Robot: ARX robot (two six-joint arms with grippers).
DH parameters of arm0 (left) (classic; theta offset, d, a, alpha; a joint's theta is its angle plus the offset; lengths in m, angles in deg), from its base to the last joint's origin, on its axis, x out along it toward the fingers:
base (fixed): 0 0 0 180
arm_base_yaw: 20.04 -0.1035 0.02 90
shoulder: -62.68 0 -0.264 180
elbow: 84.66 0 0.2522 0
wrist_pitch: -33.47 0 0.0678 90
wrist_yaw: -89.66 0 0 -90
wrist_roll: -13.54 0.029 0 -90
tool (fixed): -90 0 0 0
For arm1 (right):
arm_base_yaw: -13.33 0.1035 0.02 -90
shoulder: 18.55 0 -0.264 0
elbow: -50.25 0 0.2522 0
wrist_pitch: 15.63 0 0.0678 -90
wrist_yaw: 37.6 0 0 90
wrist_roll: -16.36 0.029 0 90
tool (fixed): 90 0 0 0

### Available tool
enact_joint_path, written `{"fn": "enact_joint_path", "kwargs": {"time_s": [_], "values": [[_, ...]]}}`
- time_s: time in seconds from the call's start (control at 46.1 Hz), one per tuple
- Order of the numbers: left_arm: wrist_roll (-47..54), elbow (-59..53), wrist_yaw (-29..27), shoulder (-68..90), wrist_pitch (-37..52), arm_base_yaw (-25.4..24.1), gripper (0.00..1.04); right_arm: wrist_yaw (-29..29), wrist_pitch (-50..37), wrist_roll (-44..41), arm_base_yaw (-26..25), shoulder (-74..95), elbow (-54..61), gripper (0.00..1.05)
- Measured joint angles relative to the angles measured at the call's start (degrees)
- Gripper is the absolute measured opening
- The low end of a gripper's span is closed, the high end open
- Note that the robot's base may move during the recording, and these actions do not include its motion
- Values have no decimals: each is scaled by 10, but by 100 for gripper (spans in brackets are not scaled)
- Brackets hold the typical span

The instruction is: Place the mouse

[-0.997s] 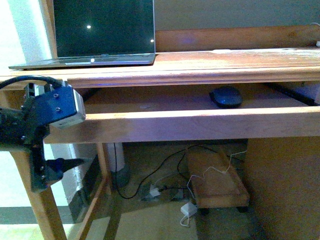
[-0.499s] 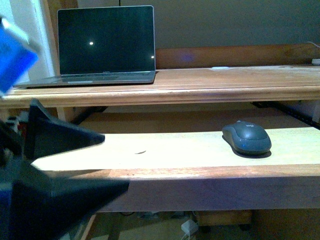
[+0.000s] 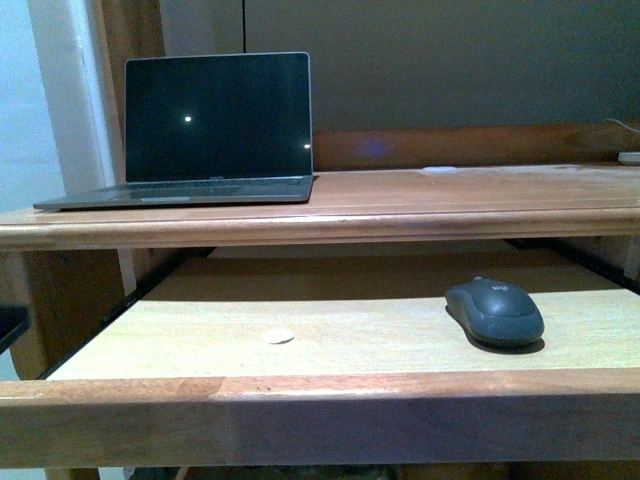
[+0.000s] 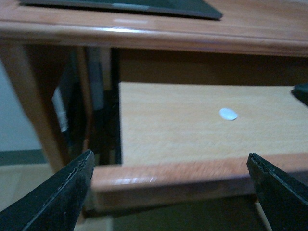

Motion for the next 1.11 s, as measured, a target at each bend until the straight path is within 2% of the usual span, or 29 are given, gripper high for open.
{"fn": "enact_joint_path", "kwargs": {"time_s": [0.043,0.13,0.173,0.217,0.26,0.282,0.304,0.369,0.477,0.585,0.607,0.65,0.672,0.802,1.019,1.062,1.106], "values": [[-6,-16,-25,-40,-28,16,97,0,0,0,0,0,0,97],[-37,-62,-118,-188,-148,88,97,0,0,0,0,0,0,97],[-43,-74,-138,-231,-182,113,97,0,0,0,0,0,0,97],[-35,-93,-173,-264,-166,131,94,0,0,0,0,0,0,97],[-10,-122,-218,-291,-110,137,87,0,0,0,0,0,0,97],[31,-176,-212,-350,-63,83,67,0,0,0,0,0,0,97],[34,-180,-211,-353,-63,79,63,0,0,0,0,0,0,97],[43,-192,-154,-377,-75,36,51,-1,0,0,0,0,0,97],[49,-198,-111,-396,-84,-21,31,-100,51,69,-25,35,-13,97],[51,-221,-70,-425,-89,-64,5,-125,-8,128,-69,121,-38,97],[51,-221,-48,-426,-92,-76,3,-124,-27,132,-80,147,-52,97],[53,-221,9,-433,-97,-124,3,-117,-65,140,-96,200,-82,97],[53,-221,16,-435,-97,-143,3,-111,-78,141,-97,217,-92,97],[53,-221,24,-435,-98,-160,3,-62,-132,146,-64,329,-164,97],[53,-221,24,-435,-98,-161,3,42,-159,136,97,511,-304,97],[53,-221,24,-435,-98,-161,3,60,-169,120,142,561,-342,97],[53,-221,24,-435,-98,-161,13,76,-175,101,179,603,-366,97]]}}
